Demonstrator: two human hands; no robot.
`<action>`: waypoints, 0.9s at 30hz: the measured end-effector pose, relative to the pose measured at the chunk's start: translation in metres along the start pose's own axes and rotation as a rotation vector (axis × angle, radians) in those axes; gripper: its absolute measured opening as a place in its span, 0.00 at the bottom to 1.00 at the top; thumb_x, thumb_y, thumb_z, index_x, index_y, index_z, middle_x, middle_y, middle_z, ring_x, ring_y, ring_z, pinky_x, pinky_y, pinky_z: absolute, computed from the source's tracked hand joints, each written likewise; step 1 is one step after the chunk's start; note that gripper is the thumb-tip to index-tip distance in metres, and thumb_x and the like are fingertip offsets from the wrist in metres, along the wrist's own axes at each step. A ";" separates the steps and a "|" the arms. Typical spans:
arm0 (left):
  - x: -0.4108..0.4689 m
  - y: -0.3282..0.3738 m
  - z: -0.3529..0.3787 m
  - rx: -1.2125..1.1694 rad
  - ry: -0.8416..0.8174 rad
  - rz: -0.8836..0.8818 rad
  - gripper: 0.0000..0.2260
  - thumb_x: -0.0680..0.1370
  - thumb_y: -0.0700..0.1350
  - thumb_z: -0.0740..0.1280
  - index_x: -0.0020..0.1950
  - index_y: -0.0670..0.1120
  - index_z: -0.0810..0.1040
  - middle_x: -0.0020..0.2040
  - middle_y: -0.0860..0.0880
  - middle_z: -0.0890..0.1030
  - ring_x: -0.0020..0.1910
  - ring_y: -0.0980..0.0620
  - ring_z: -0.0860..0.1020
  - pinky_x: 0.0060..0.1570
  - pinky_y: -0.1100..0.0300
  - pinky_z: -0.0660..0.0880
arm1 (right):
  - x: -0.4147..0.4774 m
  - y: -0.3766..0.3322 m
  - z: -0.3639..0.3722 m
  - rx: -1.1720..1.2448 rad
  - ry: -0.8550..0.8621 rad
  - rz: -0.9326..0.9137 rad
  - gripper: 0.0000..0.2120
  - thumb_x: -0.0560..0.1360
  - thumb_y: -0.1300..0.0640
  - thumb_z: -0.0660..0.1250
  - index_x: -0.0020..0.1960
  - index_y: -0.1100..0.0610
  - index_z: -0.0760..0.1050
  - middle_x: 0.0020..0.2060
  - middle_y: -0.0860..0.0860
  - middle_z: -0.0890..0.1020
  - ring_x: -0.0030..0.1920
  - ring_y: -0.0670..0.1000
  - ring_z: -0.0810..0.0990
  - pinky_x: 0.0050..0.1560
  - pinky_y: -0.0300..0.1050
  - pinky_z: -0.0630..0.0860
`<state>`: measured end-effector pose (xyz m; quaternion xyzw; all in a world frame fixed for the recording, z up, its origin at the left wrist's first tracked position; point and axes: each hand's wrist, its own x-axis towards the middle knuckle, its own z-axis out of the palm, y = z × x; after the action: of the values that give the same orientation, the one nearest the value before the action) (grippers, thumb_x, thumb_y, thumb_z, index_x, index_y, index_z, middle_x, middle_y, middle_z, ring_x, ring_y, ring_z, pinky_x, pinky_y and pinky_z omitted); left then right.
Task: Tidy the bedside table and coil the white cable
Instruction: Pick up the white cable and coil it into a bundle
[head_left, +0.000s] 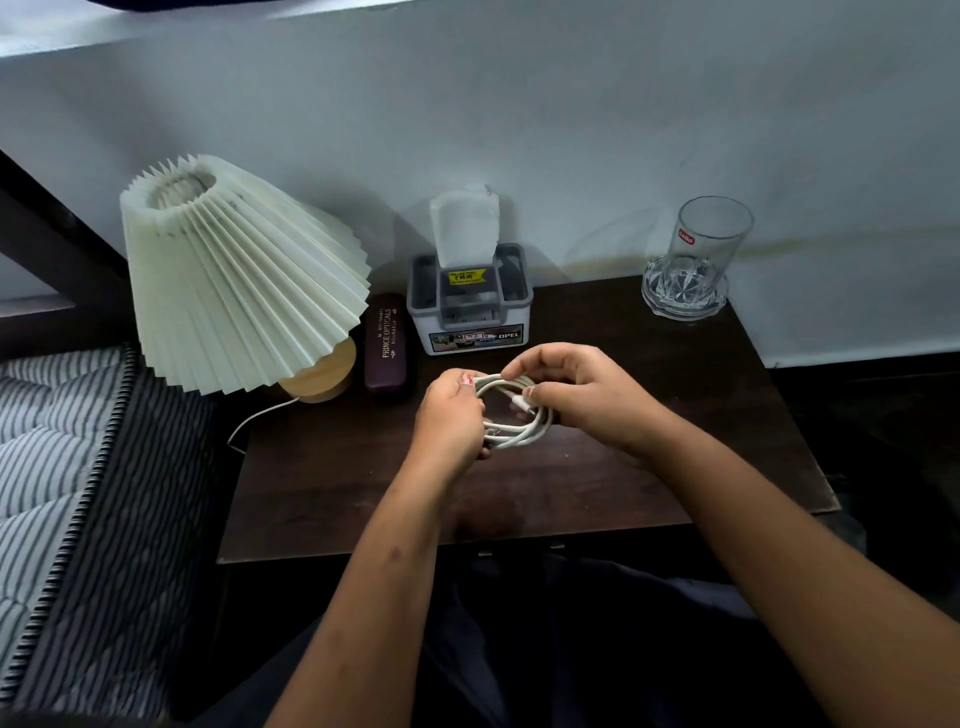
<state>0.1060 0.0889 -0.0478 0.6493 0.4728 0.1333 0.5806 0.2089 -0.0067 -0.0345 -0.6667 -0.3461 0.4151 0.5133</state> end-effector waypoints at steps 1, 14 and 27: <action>0.000 0.000 0.000 0.014 0.004 0.032 0.13 0.81 0.43 0.50 0.47 0.46 0.74 0.34 0.50 0.70 0.32 0.51 0.70 0.25 0.62 0.66 | 0.000 0.000 -0.001 0.075 -0.007 0.019 0.14 0.72 0.74 0.59 0.52 0.62 0.78 0.41 0.55 0.82 0.41 0.51 0.79 0.47 0.47 0.78; -0.004 0.004 0.000 -0.173 -0.094 0.063 0.13 0.82 0.44 0.51 0.50 0.47 0.75 0.37 0.50 0.69 0.31 0.55 0.71 0.21 0.66 0.71 | 0.005 0.010 0.006 0.097 0.220 -0.121 0.05 0.73 0.63 0.68 0.47 0.56 0.81 0.41 0.53 0.83 0.42 0.48 0.79 0.47 0.44 0.78; -0.008 0.004 0.009 -0.335 -0.103 0.068 0.11 0.82 0.43 0.53 0.55 0.45 0.74 0.39 0.49 0.74 0.33 0.54 0.75 0.24 0.66 0.74 | 0.006 0.010 0.018 0.383 0.351 0.036 0.11 0.76 0.65 0.60 0.48 0.49 0.68 0.41 0.51 0.77 0.40 0.47 0.78 0.47 0.51 0.77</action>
<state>0.1099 0.0777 -0.0441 0.5650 0.3913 0.1964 0.6993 0.1958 0.0037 -0.0474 -0.6253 -0.1547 0.3601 0.6748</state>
